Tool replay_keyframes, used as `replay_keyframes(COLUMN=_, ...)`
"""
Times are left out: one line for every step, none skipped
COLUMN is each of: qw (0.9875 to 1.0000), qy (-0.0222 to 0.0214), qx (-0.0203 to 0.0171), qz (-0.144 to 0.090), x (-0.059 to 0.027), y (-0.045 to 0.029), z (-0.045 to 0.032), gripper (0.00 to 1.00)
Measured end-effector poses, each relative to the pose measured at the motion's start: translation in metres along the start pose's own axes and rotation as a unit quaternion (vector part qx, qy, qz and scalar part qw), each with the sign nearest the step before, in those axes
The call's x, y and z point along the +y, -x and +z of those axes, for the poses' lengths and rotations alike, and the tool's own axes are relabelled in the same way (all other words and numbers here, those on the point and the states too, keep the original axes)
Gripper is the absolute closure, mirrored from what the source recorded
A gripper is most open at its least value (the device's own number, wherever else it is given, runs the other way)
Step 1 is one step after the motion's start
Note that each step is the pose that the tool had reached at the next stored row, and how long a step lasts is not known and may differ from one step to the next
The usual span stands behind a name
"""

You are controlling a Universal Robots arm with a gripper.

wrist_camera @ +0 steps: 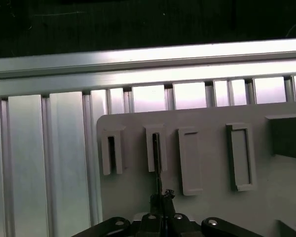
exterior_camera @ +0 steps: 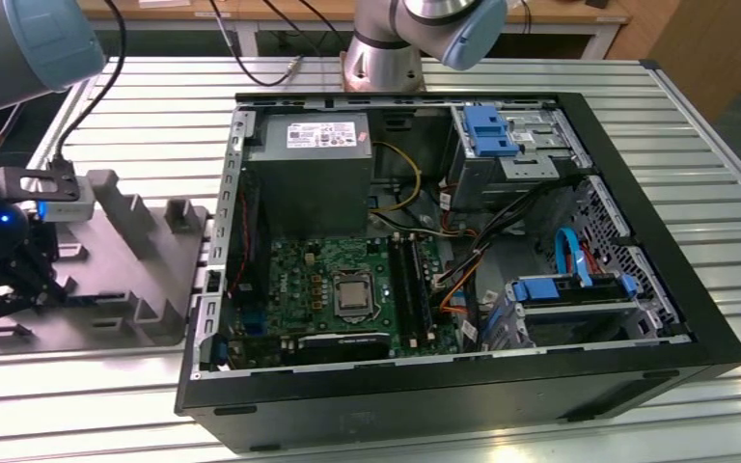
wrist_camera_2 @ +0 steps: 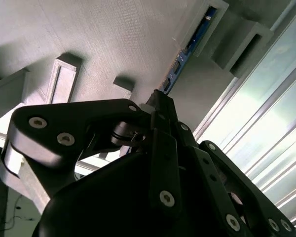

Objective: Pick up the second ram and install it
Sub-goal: 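Pick up the second ram and move it above second insertion slot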

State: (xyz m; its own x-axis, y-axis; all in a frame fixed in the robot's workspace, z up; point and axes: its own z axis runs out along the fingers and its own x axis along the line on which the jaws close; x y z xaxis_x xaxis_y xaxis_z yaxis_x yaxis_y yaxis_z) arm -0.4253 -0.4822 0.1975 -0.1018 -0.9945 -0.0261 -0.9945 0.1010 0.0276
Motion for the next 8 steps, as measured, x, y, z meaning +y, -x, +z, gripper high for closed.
replay_keyframes(qw=1.0000, qy=-0.0001, qx=-0.0002, qz=0.005, x=0.0000, y=0.0000, z=0.0000, gripper=0.88)
replay_keyframes(qw=1.0000, qy=-0.0001, qx=-0.0002, qz=0.006, x=0.0000, y=0.0000, z=0.0000, gripper=0.88)
replay_keyframes(qw=1.0000, qy=-0.0002, qx=-0.0002, qz=0.007, x=0.0000, y=0.0000, z=0.0001, gripper=0.88)
replay_keyframes(qw=1.0000, qy=-0.0002, qx=-0.0003, qz=0.008, x=0.0000, y=0.0000, z=0.0001, gripper=0.88)
replay_keyframes(qw=1.0000, qy=-0.0003, qx=-0.0003, qz=0.007, x=0.0000, y=0.0000, z=0.0001, gripper=0.88)
replay_keyframes(qw=1.0000, qy=-0.0002, qx=-0.0002, qz=0.004, x=0.0000, y=0.0000, z=0.0001, gripper=0.88)
replay_keyframes(qw=1.0000, qy=0.0000, qx=-0.0001, qz=-0.001, x=0.0000, y=0.0000, z=0.0002, gripper=0.88)
replay_keyframes(qw=1.0000, qy=0.0001, qx=0.0001, qz=-0.007, x=0.0000, y=0.0000, z=0.0002, gripper=0.88)
